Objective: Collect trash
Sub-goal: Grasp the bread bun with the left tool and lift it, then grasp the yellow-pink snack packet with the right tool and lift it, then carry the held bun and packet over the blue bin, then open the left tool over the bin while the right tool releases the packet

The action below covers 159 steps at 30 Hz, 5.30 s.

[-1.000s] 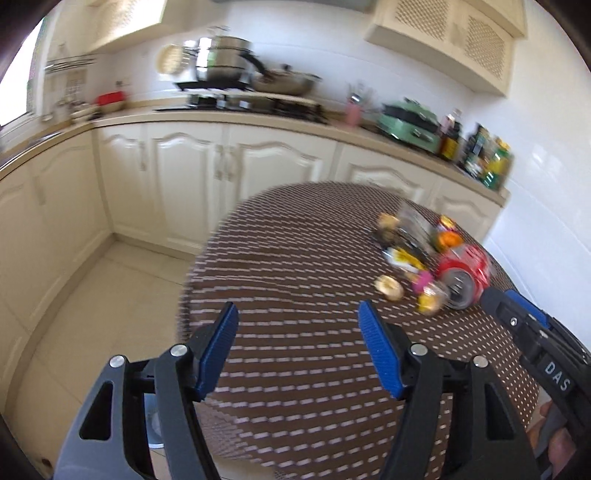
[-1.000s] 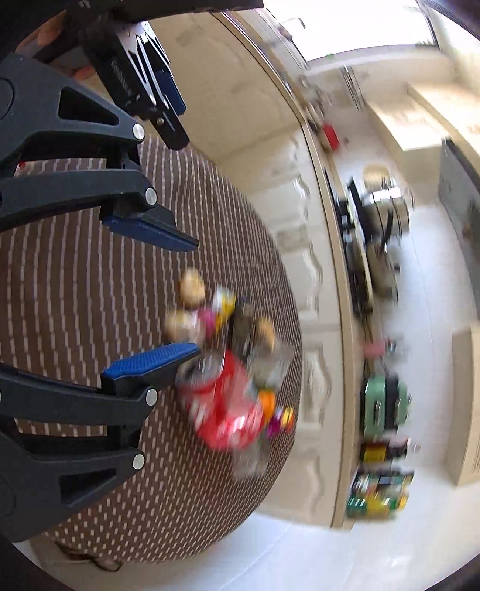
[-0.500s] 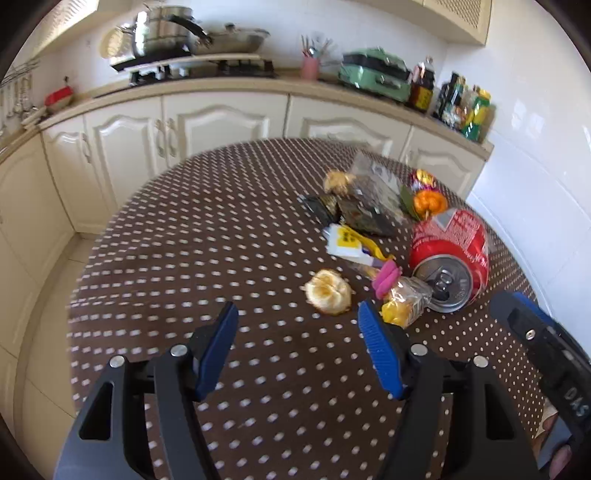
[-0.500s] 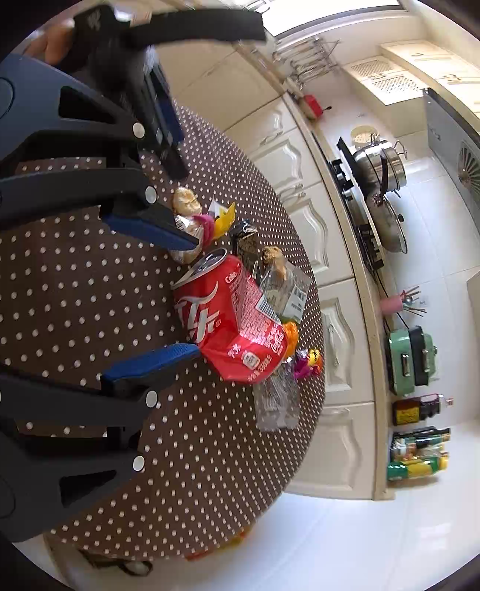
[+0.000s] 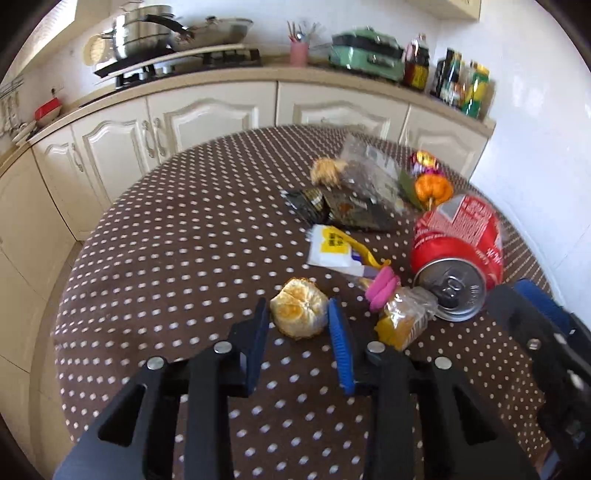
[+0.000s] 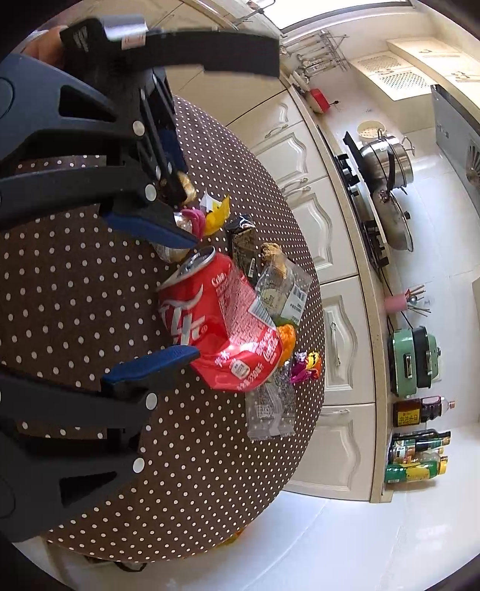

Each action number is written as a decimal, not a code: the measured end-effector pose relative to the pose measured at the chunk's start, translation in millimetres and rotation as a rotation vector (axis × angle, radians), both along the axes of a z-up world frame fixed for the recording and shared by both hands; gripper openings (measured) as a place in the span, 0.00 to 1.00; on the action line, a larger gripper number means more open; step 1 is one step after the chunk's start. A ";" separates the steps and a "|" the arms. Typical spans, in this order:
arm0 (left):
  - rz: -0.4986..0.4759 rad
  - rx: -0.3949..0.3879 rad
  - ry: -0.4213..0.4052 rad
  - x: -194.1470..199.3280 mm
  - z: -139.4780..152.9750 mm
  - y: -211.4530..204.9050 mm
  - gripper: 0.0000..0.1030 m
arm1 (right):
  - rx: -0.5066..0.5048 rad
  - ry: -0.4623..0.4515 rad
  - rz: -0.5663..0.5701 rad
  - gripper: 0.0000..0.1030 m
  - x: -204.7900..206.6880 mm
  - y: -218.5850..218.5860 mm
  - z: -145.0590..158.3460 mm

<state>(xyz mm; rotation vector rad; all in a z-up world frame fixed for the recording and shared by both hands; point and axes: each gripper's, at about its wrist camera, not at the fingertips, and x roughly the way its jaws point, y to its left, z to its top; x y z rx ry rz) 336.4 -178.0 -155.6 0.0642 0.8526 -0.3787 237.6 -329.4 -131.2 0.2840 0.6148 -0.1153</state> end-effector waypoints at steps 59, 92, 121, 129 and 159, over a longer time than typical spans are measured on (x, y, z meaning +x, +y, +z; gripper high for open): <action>0.220 -0.087 -0.063 -25.7 11.8 142.5 0.31 | -0.057 0.103 0.162 0.04 73.5 91.0 -7.0; 0.199 -0.144 -0.013 46.5 7.7 125.3 0.31 | -0.351 0.187 0.241 0.37 142.5 108.2 -17.3; 0.611 -0.053 0.003 -59.3 -29.3 348.3 0.31 | -0.139 0.145 0.714 0.22 66.2 357.6 -38.2; 0.716 -0.070 0.132 -54.7 -86.6 417.1 0.31 | -0.125 0.268 0.788 0.22 81.8 425.3 -101.9; 0.795 -0.110 0.249 -40.4 -141.6 460.2 0.54 | -0.043 0.415 0.794 0.24 114.6 447.1 -175.2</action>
